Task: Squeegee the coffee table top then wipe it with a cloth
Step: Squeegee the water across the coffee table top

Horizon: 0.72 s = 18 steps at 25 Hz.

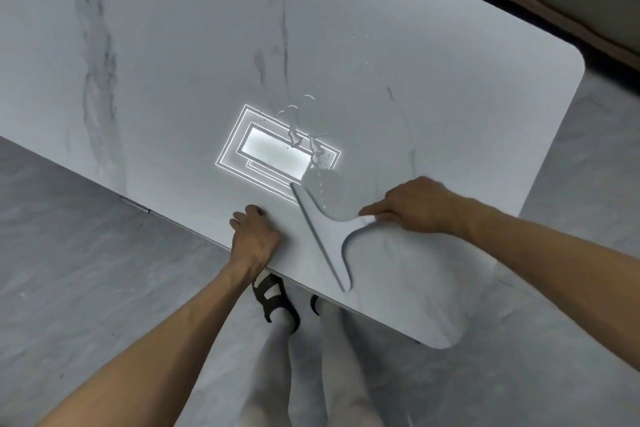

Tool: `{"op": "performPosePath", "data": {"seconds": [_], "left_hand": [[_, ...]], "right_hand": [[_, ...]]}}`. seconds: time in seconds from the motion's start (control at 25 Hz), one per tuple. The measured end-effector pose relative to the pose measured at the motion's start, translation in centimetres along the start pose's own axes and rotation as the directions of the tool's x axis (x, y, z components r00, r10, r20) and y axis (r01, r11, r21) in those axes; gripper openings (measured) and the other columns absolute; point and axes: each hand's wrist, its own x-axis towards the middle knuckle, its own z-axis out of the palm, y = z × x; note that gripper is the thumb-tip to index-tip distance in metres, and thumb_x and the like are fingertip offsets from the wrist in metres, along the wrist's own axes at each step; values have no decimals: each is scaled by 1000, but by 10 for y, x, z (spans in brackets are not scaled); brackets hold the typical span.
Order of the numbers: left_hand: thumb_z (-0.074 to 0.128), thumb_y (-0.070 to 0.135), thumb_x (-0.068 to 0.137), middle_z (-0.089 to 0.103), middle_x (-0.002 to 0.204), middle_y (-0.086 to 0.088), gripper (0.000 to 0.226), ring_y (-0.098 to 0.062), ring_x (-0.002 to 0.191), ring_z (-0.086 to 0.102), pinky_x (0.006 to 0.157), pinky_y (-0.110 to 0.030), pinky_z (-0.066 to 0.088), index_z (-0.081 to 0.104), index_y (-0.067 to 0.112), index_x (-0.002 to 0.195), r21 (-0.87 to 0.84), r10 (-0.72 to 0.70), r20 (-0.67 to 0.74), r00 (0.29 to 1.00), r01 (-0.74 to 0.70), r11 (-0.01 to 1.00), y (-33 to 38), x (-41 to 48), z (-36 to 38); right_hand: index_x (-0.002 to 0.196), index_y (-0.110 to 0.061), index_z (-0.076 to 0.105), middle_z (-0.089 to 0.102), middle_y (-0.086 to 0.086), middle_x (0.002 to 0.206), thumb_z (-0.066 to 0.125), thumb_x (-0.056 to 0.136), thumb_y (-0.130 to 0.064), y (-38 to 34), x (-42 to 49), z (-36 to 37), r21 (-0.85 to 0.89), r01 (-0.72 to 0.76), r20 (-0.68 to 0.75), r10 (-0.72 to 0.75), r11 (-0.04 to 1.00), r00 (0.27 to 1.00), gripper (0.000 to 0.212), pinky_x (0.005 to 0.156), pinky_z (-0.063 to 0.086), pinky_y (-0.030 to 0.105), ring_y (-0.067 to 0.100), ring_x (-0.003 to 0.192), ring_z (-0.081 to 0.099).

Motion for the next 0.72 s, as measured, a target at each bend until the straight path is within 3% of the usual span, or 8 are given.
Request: {"op": "performPosePath", "data": {"seconds": [0.12,0.24,0.4,0.56,0.72], "left_hand": [[46,5,83,40,126,-27,37,-43,120,39,82,-37,39,40,8,120,68,-48,119,992,40,997,5,6,-6],[51,12,83,48,115,-20,37,-37,103,50,75,-34,38,43,12,118,67,-23,142,990,14,998,5,9,-14],[45,16,89,62,98,-13,19,-26,76,56,64,-33,44,45,14,108,-89,-84,-6,996,83,993,-4,5,-32],[47,23,93,65,103,-11,17,-25,80,52,71,-33,44,52,13,106,-145,-125,-210,970,96,985,-28,11,-61],[49,14,87,63,111,-14,27,-28,87,52,72,-32,38,50,11,114,-141,-127,-261,957,92,986,-46,25,-81]], "right_hand": [[134,-65,34,64,-11,120,25,100,-54,47,-30,-23,9,-138,-3,138,990,990,37,76,39,32,20,110,59],[132,-67,34,66,-17,113,19,97,-58,66,-51,-41,-38,-174,-82,171,984,982,39,71,38,29,17,103,62],[132,-65,37,68,-16,106,24,98,-58,22,-29,-46,-21,5,-144,-8,1000,990,37,66,34,27,16,98,64],[133,-58,45,69,-6,111,34,101,-50,-71,51,-35,49,175,-74,-172,983,982,35,70,43,30,22,99,64],[134,-56,45,68,0,113,36,102,-46,-109,112,-41,99,157,-114,-145,983,983,35,76,45,33,26,101,63]]}}
